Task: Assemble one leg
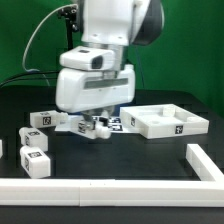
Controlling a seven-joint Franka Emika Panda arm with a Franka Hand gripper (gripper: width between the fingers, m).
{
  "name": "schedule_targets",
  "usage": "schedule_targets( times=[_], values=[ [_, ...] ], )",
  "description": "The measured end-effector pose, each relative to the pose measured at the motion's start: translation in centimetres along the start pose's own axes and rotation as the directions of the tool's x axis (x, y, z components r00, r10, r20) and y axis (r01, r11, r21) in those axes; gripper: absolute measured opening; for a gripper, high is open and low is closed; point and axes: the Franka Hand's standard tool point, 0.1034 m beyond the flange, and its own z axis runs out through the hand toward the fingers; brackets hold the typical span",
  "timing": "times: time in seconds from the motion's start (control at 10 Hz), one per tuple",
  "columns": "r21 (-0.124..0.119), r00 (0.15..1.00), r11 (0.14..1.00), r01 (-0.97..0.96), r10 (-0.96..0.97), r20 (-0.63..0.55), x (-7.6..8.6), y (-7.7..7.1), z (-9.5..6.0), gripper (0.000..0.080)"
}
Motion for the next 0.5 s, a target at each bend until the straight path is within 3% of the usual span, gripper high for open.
schedule_targets(
  times=[0.5],
  values=[
    [0.016, 1.000, 1.000, -0.010, 0.010, 0.016, -0.8, -0.3, 1.4, 0.0300]
  ],
)
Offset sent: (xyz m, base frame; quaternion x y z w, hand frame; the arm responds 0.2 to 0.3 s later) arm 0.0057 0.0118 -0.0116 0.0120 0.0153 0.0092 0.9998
